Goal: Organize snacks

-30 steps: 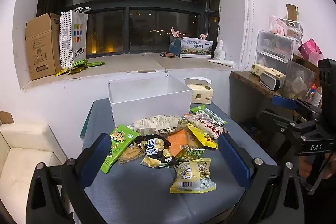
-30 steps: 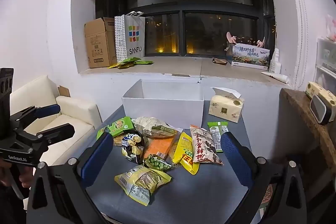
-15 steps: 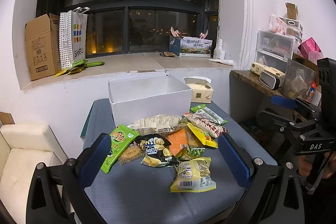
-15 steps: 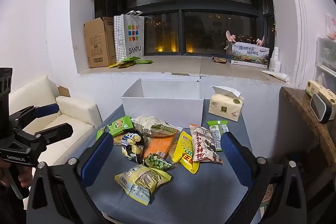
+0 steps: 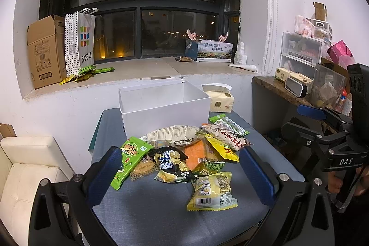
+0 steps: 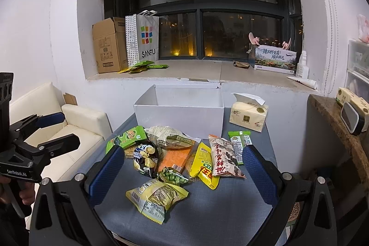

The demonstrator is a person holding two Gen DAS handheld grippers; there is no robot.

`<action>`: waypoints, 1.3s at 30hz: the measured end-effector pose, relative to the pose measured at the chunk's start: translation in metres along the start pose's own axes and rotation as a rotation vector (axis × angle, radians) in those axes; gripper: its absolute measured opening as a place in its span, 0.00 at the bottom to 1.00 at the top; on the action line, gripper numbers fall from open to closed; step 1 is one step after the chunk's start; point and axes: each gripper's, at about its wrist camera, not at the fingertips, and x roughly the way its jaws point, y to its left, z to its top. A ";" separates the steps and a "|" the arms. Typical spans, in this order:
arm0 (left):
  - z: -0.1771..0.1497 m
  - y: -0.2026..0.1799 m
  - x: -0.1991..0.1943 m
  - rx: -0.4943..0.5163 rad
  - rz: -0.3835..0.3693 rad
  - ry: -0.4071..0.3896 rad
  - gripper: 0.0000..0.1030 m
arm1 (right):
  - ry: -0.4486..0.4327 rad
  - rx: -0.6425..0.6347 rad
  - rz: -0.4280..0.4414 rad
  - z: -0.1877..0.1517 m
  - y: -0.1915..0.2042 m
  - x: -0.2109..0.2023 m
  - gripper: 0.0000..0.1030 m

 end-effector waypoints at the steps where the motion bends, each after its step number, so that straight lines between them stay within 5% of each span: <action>1: 0.000 0.000 0.000 -0.001 -0.001 0.000 1.00 | 0.001 0.000 0.000 0.000 0.000 0.000 1.00; 39: -0.003 -0.001 0.000 0.005 -0.008 0.005 1.00 | 0.018 -0.006 0.002 -0.002 0.001 0.001 1.00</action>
